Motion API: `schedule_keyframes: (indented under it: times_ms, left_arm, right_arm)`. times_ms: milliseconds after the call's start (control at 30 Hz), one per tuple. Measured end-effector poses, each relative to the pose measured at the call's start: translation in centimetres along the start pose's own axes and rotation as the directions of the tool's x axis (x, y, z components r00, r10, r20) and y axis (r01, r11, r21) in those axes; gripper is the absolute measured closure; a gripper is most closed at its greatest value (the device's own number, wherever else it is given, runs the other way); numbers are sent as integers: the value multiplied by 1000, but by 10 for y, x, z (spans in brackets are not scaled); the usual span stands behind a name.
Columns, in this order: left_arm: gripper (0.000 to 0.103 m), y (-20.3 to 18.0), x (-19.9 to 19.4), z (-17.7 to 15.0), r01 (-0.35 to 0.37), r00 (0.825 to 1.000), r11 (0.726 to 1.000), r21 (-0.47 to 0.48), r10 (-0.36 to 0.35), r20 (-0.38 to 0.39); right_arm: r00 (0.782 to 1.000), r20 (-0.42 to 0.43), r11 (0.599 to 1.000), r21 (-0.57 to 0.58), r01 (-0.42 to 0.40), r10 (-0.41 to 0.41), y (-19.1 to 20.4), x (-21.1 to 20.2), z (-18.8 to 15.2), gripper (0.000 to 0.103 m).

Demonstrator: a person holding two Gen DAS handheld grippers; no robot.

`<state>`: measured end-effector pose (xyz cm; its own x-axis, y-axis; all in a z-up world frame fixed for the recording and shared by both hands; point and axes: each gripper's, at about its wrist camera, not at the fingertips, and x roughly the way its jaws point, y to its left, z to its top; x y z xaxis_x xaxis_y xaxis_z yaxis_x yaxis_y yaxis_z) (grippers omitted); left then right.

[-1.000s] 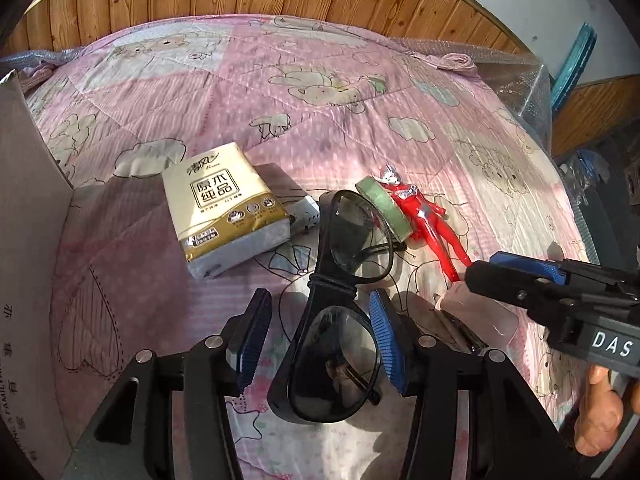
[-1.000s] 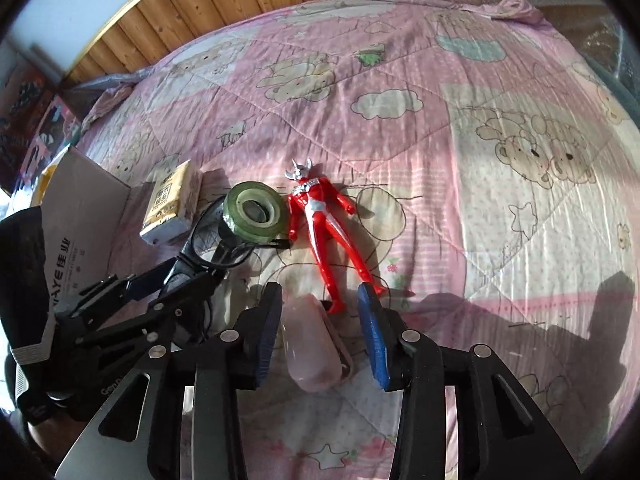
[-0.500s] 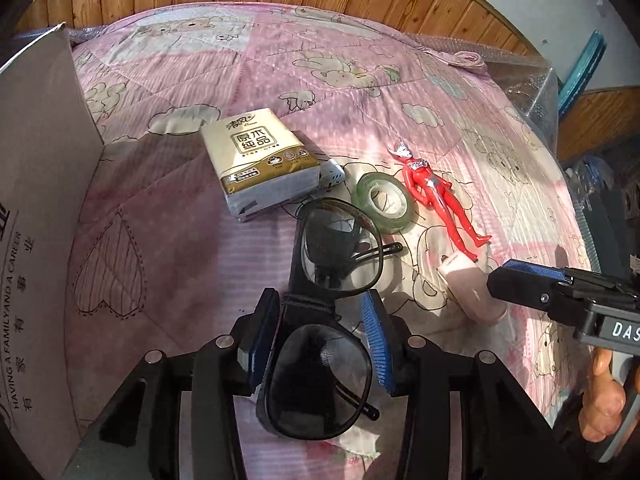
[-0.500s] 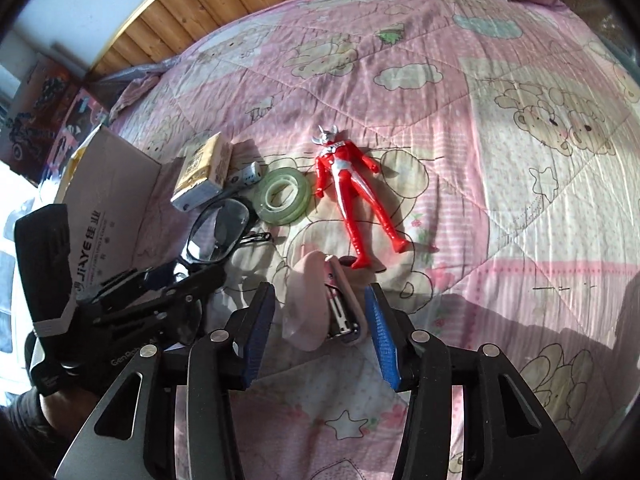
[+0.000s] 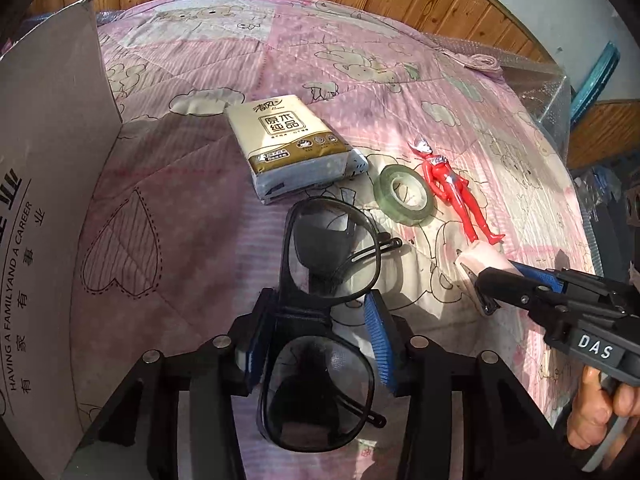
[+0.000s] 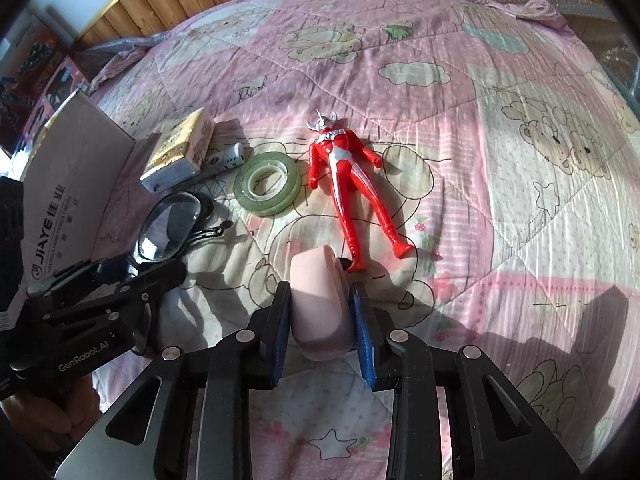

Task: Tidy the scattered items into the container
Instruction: 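Grasp the black glasses with the left tool while the right tool grasps the pink stapler, then carry the glasses and pink stapler over the white box with both tools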

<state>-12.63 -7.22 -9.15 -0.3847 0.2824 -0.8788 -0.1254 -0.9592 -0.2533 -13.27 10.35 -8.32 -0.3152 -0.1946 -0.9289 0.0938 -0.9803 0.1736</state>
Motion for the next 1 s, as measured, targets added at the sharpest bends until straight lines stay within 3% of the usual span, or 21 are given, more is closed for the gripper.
schedule_keyframes:
  times_ms: [133, 433, 667, 767, 1000]
  left_arm:
    - [62, -13, 4, 0, -89, 996, 992, 84, 88, 21]
    - [69, -20, -28, -6, -126, 991, 987, 96, 121, 56]
    - [72, -22, -48, -14, -106, 992, 991, 84, 100, 82]
    - [78, -18, -54, -17, -84, 994, 994, 64, 80, 75]
    - [79, -11, -75, -24, -49, 995, 998, 28, 47, 85]
  right_arm:
    - [1000, 15, 1000, 14, -6, 6, -1, -6, -1, 76]
    - [998, 54, 999, -39, -19, 21, 19, -24, -7, 76]
    - [997, 81, 998, -57, -16, 20, 28, -35, -10, 76]
    - [996, 88, 998, -67, -19, 25, 33, -37, -11, 76]
    - [992, 108, 995, -84, -58, 67, 47, -47, -17, 76]
